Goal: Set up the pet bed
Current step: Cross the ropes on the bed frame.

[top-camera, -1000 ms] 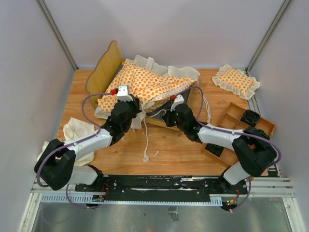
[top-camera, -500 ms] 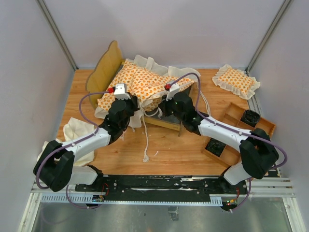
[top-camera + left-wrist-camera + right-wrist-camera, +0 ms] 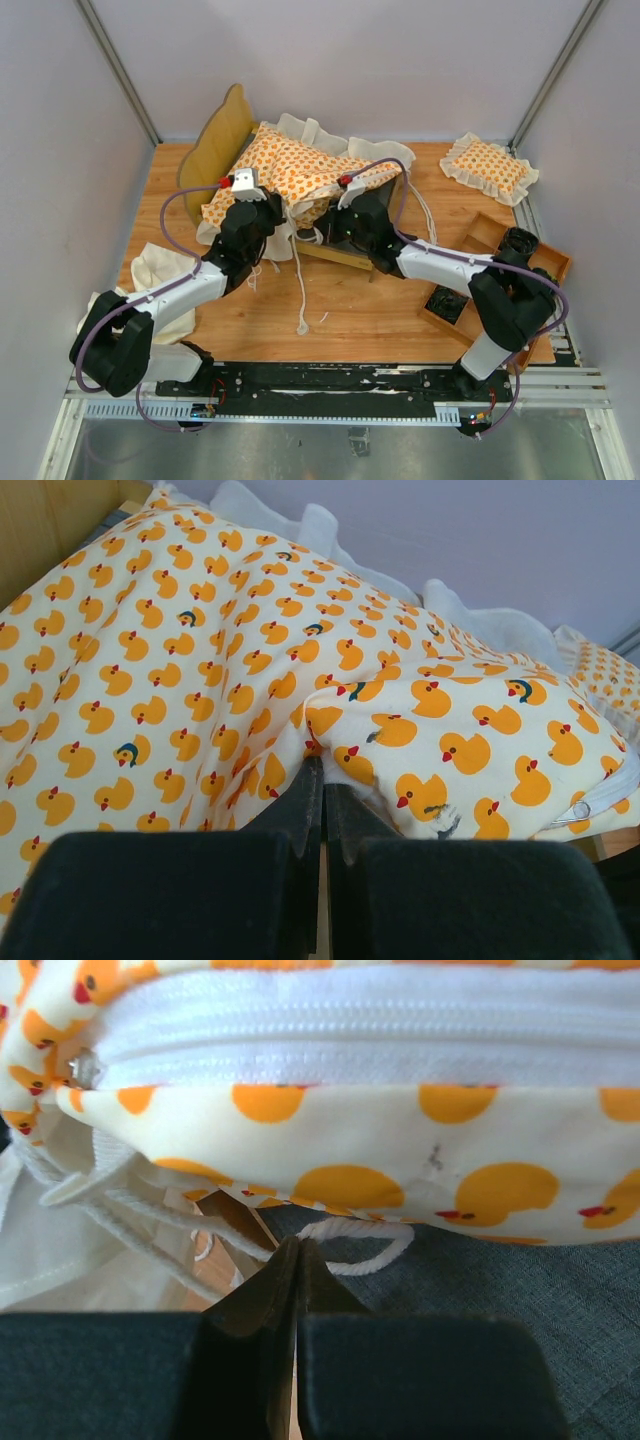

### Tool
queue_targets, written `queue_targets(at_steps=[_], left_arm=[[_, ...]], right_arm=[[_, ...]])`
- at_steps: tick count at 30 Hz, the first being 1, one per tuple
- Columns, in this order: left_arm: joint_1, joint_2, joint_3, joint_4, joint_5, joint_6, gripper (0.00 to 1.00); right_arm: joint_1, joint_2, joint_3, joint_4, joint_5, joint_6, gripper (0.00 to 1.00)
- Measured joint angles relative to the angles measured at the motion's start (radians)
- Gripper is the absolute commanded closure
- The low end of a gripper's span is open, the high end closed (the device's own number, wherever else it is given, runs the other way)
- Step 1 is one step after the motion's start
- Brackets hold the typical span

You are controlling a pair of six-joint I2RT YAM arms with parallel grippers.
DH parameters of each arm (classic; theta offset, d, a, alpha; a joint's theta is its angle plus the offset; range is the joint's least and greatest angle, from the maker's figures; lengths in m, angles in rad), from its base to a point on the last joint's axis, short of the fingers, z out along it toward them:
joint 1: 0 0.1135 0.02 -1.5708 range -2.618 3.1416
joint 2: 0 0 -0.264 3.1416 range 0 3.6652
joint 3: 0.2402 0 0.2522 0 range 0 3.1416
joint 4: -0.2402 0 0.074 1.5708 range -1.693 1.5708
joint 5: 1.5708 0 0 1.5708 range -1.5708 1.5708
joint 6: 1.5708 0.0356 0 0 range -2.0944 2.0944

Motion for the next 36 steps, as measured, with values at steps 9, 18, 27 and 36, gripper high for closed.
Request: queue_targets(at_steps=[9, 18, 27, 36], left_arm=[[0.005, 0.0, 0.0, -0.001, 0.013, 0.0, 1.0], [0.006, 0.001, 0.0, -0.003, 0.014, -0.004, 1.0], [0.009, 0.016, 0.0, -0.005, 0.013, -0.003, 1.0], [0.009, 0.027, 0.0, -0.005, 0.013, -0.003, 1.0]], right_arm=[[0.0, -0.152, 0.012, -0.185, 0.089, 0.043, 1.0], [-0.074, -0.116, 0.084, -0.365, 0.092, 0.042, 1.0], [-0.113, 0.062, 0.154, -0.328, 0.059, 0.011, 1.0], [-0.107, -0.01, 0.017, -0.285, 0.006, 0.041, 1.0]])
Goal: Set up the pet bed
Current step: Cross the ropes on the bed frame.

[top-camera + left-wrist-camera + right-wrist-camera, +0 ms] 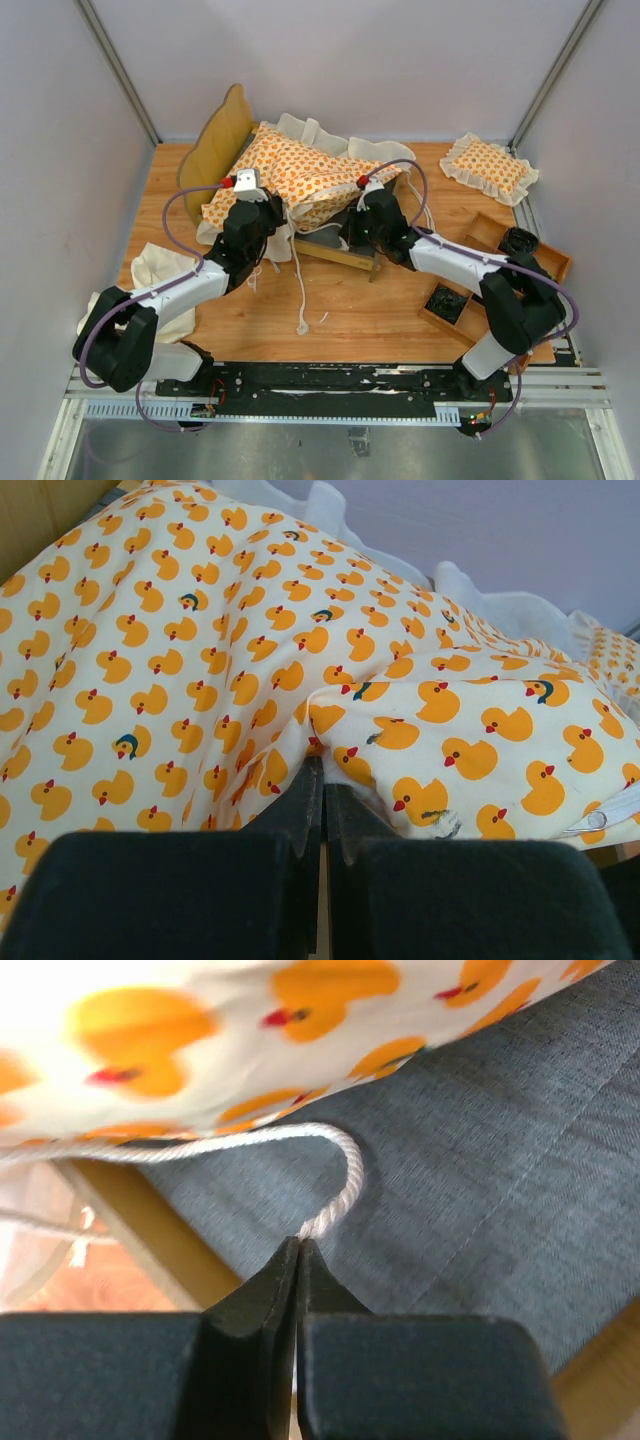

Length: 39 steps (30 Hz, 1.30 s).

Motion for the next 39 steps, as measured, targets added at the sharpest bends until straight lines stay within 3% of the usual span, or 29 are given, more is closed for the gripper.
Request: queue_targets(at_steps=[7, 11, 18, 28, 39], left_arm=[[0.0, 0.0, 0.0, 0.0, 0.006, 0.0, 1.0], [0.0, -0.004, -0.001, 0.0, 0.012, -0.003, 1.0], [0.0, -0.014, -0.002, -0.001, 0.015, -0.004, 1.0], [0.0, -0.013, -0.003, -0.002, 0.014, -0.004, 1.0], [0.0, -0.005, -0.003, -0.001, 0.015, -0.004, 1.0]], right_arm=[[0.001, -0.204, -0.048, -0.032, -0.051, 0.017, 1.0], [0.001, -0.241, -0.051, -0.027, -0.085, 0.034, 1.0], [-0.005, -0.195, -0.044, -0.034, -0.097, 0.048, 1.0], [-0.045, 0.063, 0.095, -0.049, -0.096, -0.002, 1.0], [-0.046, 0.015, -0.004, -0.009, 0.003, -0.061, 1.0]])
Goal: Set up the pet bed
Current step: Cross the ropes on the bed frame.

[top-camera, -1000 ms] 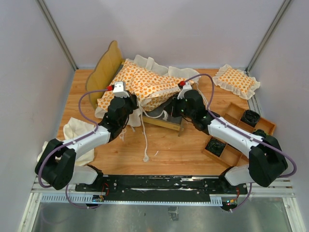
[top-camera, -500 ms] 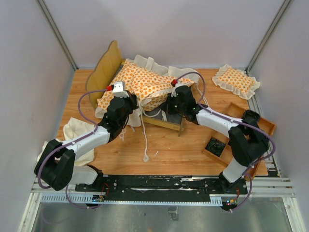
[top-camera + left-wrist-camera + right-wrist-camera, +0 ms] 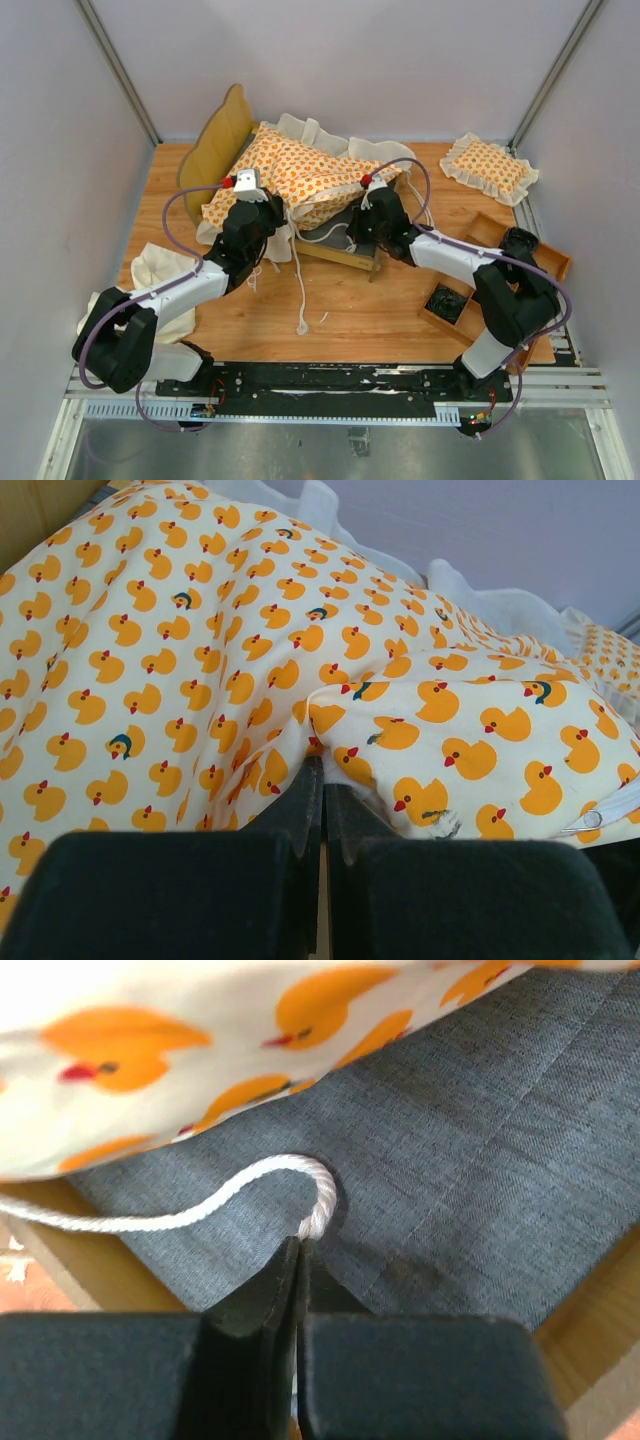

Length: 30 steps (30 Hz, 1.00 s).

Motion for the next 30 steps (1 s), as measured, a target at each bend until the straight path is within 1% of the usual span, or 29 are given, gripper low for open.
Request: queue_targets(at_steps=[6, 12, 15, 18, 19, 22, 27, 30], left_arm=[[0.0, 0.005, 0.0, 0.0, 0.0, 0.0, 1.0], [0.0, 0.004, 0.0, 0.0, 0.001, 0.001, 1.0], [0.0, 0.003, 0.0, 0.0, 0.004, 0.001, 1.0], [0.0, -0.005, 0.0, -0.002, 0.009, 0.001, 1.0], [0.0, -0.008, 0.0, -0.002, 0.01, 0.003, 1.0], [0.0, -0.011, 0.0, -0.001, 0.01, 0.008, 1.0], [0.002, -0.011, 0.0, -0.006, 0.015, 0.003, 1.0], [0.002, -0.011, 0.0, -0.007, 0.024, -0.005, 1.0]], right_arm=[[0.004, -0.085, -0.074, 0.035, -0.049, 0.047, 1.0], [0.005, -0.117, -0.093, 0.06, -0.123, 0.081, 1.0], [0.005, -0.126, -0.089, 0.038, -0.142, 0.037, 1.0], [0.005, -0.138, -0.056, -0.045, -0.14, -0.059, 0.99], [0.005, -0.15, -0.05, -0.066, -0.132, -0.088, 0.95], [0.005, -0.211, -0.046, -0.123, -0.096, -0.165, 0.8], [0.005, -0.285, -0.025, -0.219, -0.028, -0.225, 0.67], [0.005, -0.289, 0.007, -0.301, 0.044, -0.233, 0.65]])
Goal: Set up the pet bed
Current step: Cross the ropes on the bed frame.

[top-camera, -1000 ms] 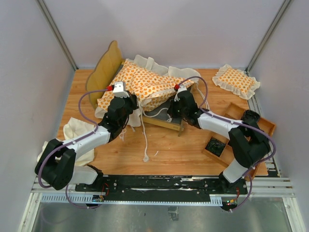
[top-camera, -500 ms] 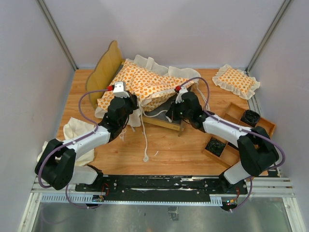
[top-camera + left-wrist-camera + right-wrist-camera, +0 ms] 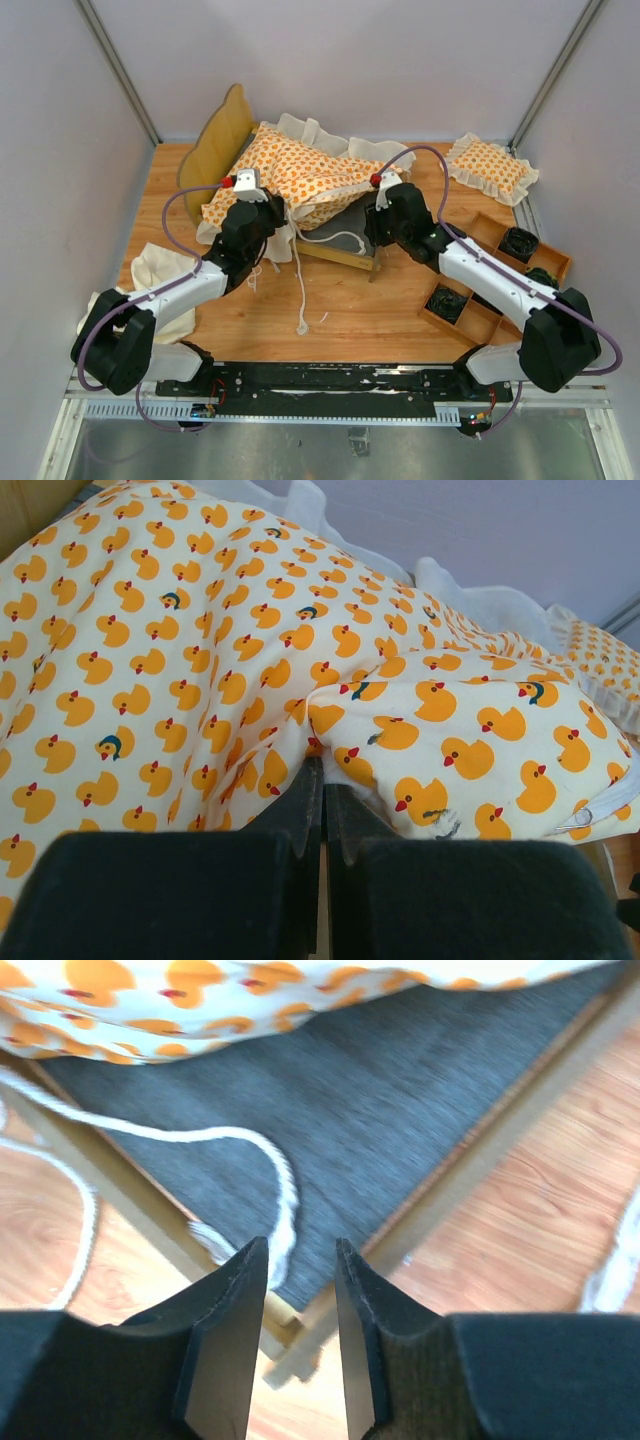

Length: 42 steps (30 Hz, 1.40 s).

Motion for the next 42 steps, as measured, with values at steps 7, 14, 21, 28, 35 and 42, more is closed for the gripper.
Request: queue_targets(at_steps=[7, 14, 21, 28, 35, 42], left_arm=[[0.0, 0.0, -0.001, 0.0, 0.003, -0.007, 1.0], [0.0, 0.0, -0.003, 0.001, 0.011, -0.009, 1.0], [0.001, 0.0, -0.009, 0.01, 0.029, -0.014, 1.0], [0.012, 0.01, -0.009, 0.021, 0.053, -0.032, 1.0], [0.014, 0.015, -0.009, 0.023, 0.063, -0.044, 1.0], [0.017, 0.023, -0.009, 0.023, 0.066, -0.048, 1.0]], right_arm=[[0.0, -0.008, 0.03, -0.129, 0.275, 0.031, 0.65], [0.0, 0.004, 0.109, -0.149, 0.122, -0.096, 0.6], [0.0, 0.076, 0.153, -0.216, -0.145, -0.358, 0.56], [0.0, 0.145, 0.167, -0.293, -0.224, -0.594, 0.55], [0.0, 0.237, 0.251, -0.383, -0.223, -0.743, 0.55], [0.0, 0.312, 0.317, -0.476, -0.211, -0.814, 0.55]])
